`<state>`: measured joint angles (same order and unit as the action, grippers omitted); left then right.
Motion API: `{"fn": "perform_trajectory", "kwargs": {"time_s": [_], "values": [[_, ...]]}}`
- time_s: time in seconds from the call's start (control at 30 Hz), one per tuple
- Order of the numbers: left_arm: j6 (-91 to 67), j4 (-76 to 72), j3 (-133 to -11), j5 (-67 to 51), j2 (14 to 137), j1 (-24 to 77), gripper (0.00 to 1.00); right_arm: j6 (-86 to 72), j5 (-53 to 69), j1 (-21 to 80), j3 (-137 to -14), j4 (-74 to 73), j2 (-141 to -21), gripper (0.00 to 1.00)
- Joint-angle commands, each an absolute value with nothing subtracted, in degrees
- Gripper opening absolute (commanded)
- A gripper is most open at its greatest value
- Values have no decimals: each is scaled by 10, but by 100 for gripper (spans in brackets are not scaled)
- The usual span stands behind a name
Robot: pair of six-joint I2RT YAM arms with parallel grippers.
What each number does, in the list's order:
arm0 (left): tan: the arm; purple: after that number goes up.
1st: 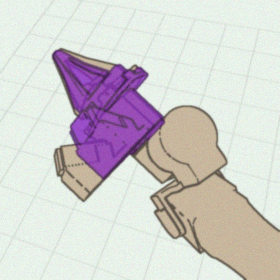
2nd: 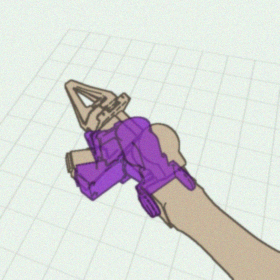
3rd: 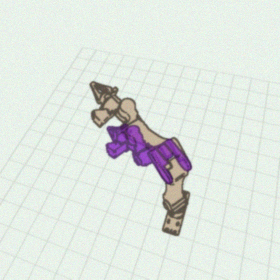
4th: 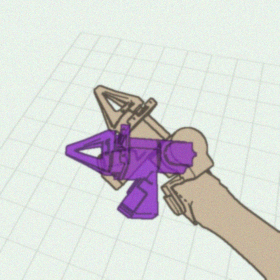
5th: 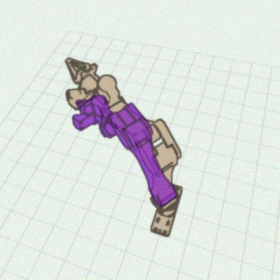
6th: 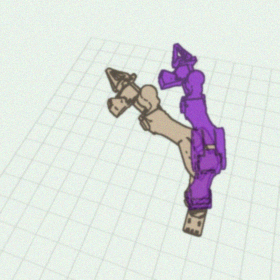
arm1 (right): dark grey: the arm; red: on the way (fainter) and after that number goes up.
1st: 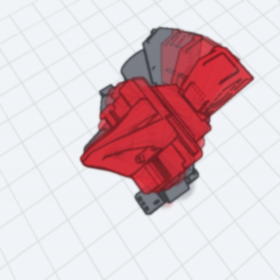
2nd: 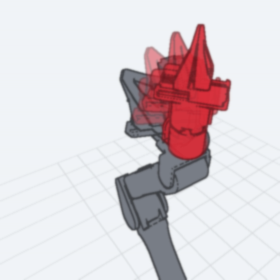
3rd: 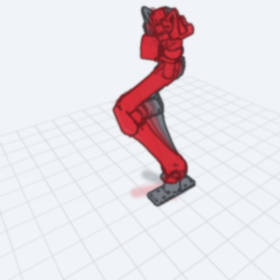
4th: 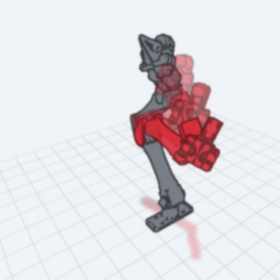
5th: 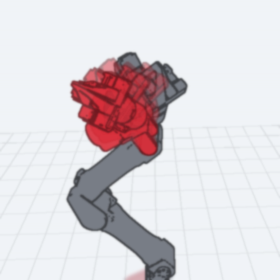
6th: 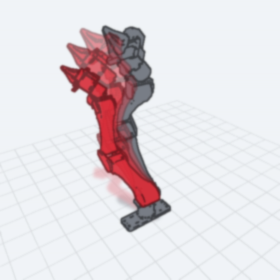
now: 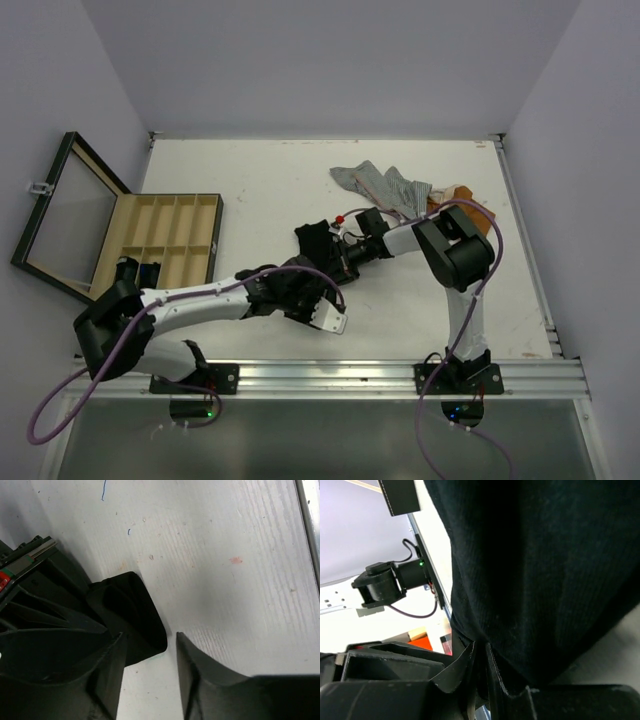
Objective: Roll the underwear
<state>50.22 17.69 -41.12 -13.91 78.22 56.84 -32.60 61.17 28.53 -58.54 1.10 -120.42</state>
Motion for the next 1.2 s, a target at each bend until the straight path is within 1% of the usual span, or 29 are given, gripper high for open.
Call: {"fn": "perform_trajectory", "kwargs": {"time_s": [0.0,0.2,0.3,0.37,0.43,0.47,0.53,0.57,0.73,0.77,0.83,0.87,0.9,0.93,1.0,1.03,1.1,1.17], "values": [[519,124,-397,-95,798,589,51,-265,493,288,-573,-48,-1248,18],[526,74,-374,-47,829,599,57,-253,490,288,-579,-65,-1254,18],[532,63,-370,-34,846,604,58,-252,490,288,-582,-68,-1258,17],[532,59,-368,-26,856,605,57,-253,492,288,-585,-70,-1259,17],[527,61,-372,-25,869,606,52,-253,492,288,-584,-69,-1259,17],[526,69,-376,-19,874,606,47,-252,493,288,-584,-69,-1259,17],[522,96,-391,-18,896,606,43,-252,495,288,-582,-66,-1256,17],[521,105,-394,-20,907,606,38,-252,495,289,-580,-64,-1254,17],[500,161,-417,-47,927,605,24,-250,499,288,-582,-62,-1239,17],[497,168,-421,-52,930,606,19,-252,501,287,-583,-60,-1234,17],[489,190,-428,-68,932,604,12,-253,504,285,-589,-58,-1214,18],[485,200,-438,-78,932,603,7,-248,506,284,-593,-59,-1204,20],[483,213,-445,-90,932,600,4,-244,505,278,-602,-61,-1191,23],[477,231,-451,-111,933,594,0,-233,503,273,-606,-63,-1165,30],[475,270,-474,-159,934,584,0,-222,500,252,-626,-69,-1134,37],[472,283,-482,-173,939,568,0,-215,502,245,-635,-70,-1106,45],[474,328,-514,-230,949,548,0,-196,502,218,-647,-84,-1082,49],[475,358,-538,-264,971,512,0,-158,502,200,-656,-98,-1045,55]]}}
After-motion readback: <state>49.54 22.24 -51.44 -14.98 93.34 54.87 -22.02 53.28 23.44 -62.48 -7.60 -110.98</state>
